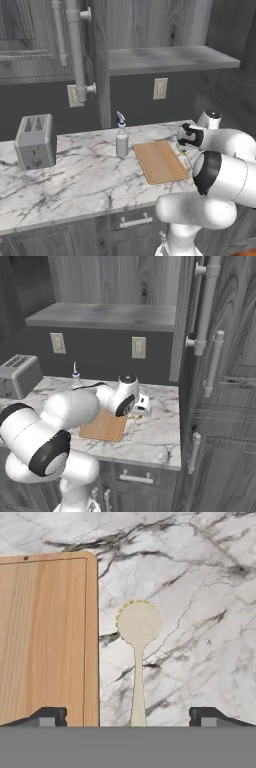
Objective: Grab the spray bottle from the cabinet, then place it next to the cutting board for sanitizing. Then grab the dish brush from the countertop next to the sink and place it next to the cutting board.
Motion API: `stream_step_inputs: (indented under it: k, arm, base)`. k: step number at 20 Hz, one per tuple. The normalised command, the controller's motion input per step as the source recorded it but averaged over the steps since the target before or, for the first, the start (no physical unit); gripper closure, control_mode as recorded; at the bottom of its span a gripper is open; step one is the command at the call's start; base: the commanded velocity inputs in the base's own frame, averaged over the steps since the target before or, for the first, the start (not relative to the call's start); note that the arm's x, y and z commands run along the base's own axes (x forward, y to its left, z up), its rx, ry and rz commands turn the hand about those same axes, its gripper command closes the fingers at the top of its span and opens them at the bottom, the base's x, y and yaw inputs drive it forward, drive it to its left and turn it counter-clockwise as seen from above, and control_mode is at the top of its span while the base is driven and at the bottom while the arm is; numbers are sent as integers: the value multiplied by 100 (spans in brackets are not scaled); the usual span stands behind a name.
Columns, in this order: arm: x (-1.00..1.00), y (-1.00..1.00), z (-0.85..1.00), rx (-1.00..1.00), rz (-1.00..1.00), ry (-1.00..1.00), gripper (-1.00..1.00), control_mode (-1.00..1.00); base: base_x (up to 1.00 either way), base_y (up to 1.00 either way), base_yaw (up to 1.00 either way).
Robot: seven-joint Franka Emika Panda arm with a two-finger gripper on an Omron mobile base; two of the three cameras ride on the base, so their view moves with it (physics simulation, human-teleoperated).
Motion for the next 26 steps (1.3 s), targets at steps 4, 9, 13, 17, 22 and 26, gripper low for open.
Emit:
stream_step_inputs:
  k: [4,9,13,17,22,26]
  arm:
    - [-57,49,100,-13,0,-15,-100,-100]
    - [-60,31,100,-2,0,-5,-100,-100]
    - [-76,21,100,0,0,-5,-100,-100]
    - [-84,7,100,2,0,-6,-100,-100]
    - [-83,23,99,1,0,-23,-100,-100]
    - [-64,30,96,2,0,-28,-100,-100]
  base:
    - [0,0,0]
    - [0,0,0]
    - [0,0,0]
    - [0,0,0]
    - [0,0,0]
    - [0,0,0]
